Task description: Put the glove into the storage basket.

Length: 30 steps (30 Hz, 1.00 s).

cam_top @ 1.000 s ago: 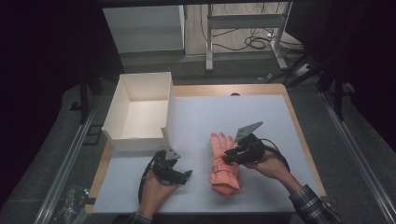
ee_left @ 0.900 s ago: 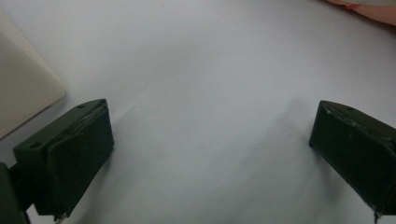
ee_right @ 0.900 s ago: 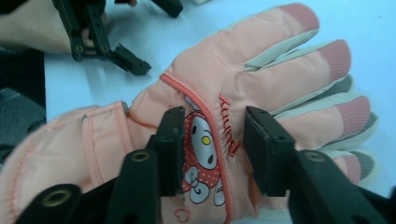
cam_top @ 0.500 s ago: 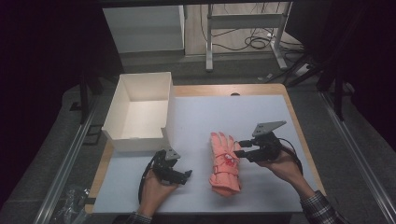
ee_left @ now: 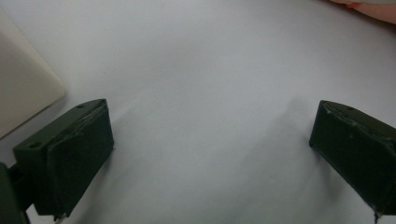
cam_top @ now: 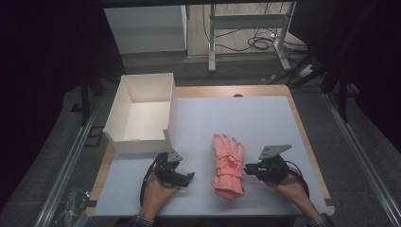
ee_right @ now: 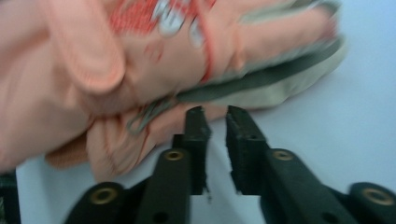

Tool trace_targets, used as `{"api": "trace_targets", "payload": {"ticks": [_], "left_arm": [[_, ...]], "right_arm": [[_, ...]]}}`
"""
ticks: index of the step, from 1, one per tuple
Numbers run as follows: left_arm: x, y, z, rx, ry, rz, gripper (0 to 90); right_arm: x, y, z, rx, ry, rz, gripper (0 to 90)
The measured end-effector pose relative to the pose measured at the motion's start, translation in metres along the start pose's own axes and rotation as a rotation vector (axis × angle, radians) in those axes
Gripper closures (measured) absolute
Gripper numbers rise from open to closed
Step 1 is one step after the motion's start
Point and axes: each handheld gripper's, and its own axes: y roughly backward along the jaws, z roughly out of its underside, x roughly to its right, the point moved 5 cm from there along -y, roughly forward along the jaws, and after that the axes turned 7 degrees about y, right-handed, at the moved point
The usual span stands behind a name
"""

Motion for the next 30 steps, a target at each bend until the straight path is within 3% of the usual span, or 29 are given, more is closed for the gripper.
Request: {"api": "trace_targets", "payload": {"ticks": [4,16,21,30], "left_arm": [[0.000,0.000,0.000,0.001,0.001,0.002,0.0],[-0.003,0.003,0.000,0.000,-0.009,0.018,1.9],[-0.007,0.008,0.000,0.017,0.028,0.057,4.2],[-0.019,0.019,0.004,0.016,0.015,0.009,4.5]], "right_arm": [[-0.009,-0.004,0.009,0.001,-0.002,-0.014,87.8],[-0.016,-0.014,0.010,0.011,0.008,-0.038,87.9],[-0.019,-0.019,0.008,0.013,0.012,-0.049,87.8],[-0.026,-0.035,-0.005,0.005,0.025,-0.056,85.9]]}}
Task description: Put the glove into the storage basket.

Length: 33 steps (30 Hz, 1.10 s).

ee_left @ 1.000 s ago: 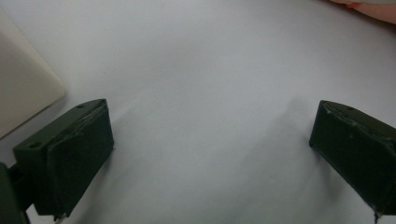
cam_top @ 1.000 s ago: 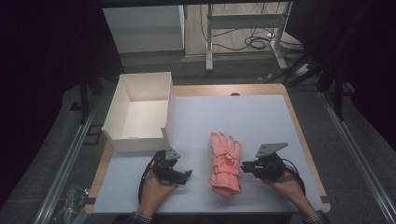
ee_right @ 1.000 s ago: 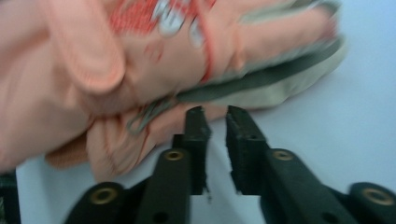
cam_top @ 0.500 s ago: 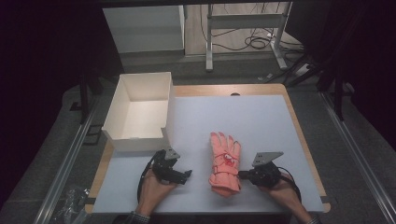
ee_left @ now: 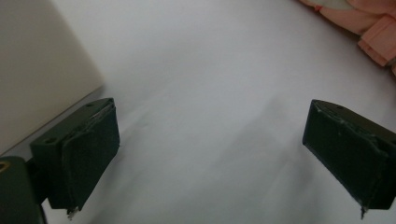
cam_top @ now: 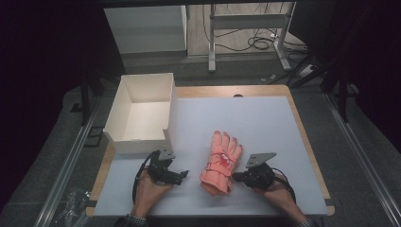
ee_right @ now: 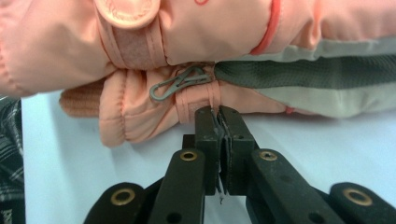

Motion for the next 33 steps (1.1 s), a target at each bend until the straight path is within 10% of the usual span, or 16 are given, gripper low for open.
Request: {"api": "trace_targets", "payload": {"ticks": [33], "left_arm": [[-0.020,0.010,0.008,-0.003,0.041,-0.023,4.2]], "right_arm": [[0.018,-0.053,-0.046,-0.024,-0.010,0.088,85.9]]}}
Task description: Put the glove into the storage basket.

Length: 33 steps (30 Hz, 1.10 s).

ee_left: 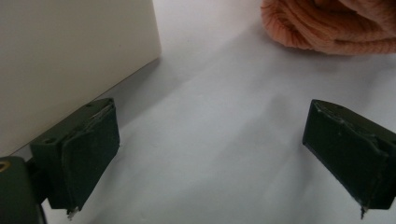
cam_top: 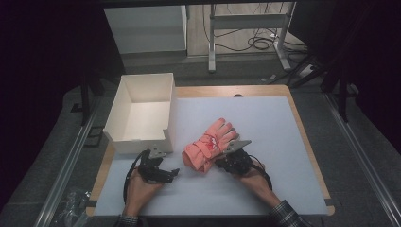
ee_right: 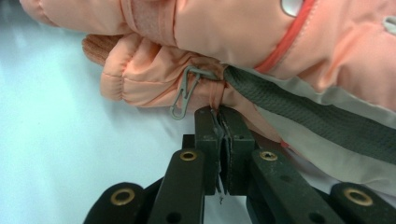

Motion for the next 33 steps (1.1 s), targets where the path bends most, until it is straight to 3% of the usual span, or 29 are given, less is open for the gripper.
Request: {"api": "trace_targets", "payload": {"ticks": [10,15,20,24,33], "left_arm": [[0.012,0.010,-0.012,0.017,-0.014,0.063,1.4],[0.022,0.016,-0.023,0.019,-0.028,0.107,0.2],[0.035,0.018,-0.037,-0.003,-0.078,0.131,0.0],[0.043,0.021,-0.053,-0.014,-0.099,0.159,0.0],[0.058,0.005,-0.084,-0.052,-0.133,0.180,0.0]], "right_arm": [[0.003,0.014,0.012,0.004,-0.011,0.033,79.4],[0.011,0.030,0.020,0.016,-0.029,0.071,69.6],[0.022,0.047,0.034,0.029,-0.056,0.102,54.2],[0.028,0.053,0.041,0.028,-0.068,0.123,49.1],[0.044,0.068,0.063,0.034,-0.117,0.177,34.1]]}}
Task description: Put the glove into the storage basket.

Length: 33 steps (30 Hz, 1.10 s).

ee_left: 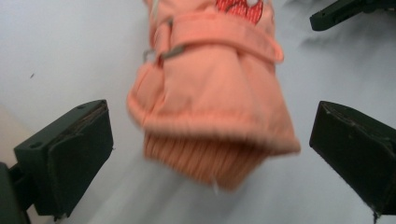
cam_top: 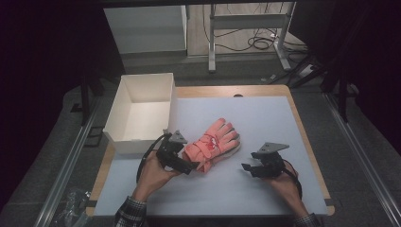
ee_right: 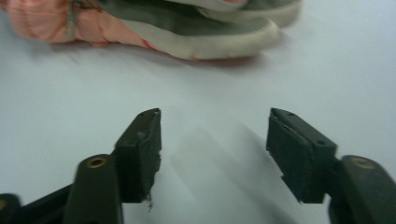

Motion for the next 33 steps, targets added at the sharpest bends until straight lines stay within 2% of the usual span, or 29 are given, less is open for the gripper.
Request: {"api": "trace_targets", "payload": {"ticks": [4,9,14,19,20,21,25,29,33], "left_arm": [[0.004,-0.013,-0.015,-0.022,-0.021,0.002,0.0],[0.005,-0.034,-0.032,-0.077,-0.058,-0.032,0.0],[0.004,-0.052,-0.040,-0.118,-0.061,-0.033,0.0],[0.005,-0.072,-0.040,-0.175,-0.068,-0.027,0.0],[0.005,-0.075,-0.040,-0.186,-0.074,-0.034,0.0],[0.006,-0.082,-0.038,-0.218,-0.093,-0.058,0.0],[0.006,-0.089,-0.036,-0.250,-0.100,-0.075,0.0],[0.007,-0.096,-0.032,-0.279,-0.106,-0.073,0.0],[0.009,-0.105,-0.027,-0.325,-0.127,-0.099,0.0]], "right_arm": [[0.010,0.007,0.006,-0.003,-0.018,0.032,31.4],[0.021,0.016,0.011,-0.002,-0.034,0.071,29.7],[0.032,0.025,0.018,0.007,-0.079,0.104,26.7],[0.041,0.028,0.027,-0.004,-0.102,0.133,23.2],[0.041,0.027,0.029,-0.013,-0.104,0.132,22.9],[0.042,0.024,0.032,-0.029,-0.100,0.136,22.4],[0.041,0.024,0.032,-0.032,-0.088,0.144,22.3],[0.040,0.023,0.032,-0.035,-0.079,0.152,22.2],[0.040,0.022,0.032,-0.036,-0.077,0.154,22.0]]}}
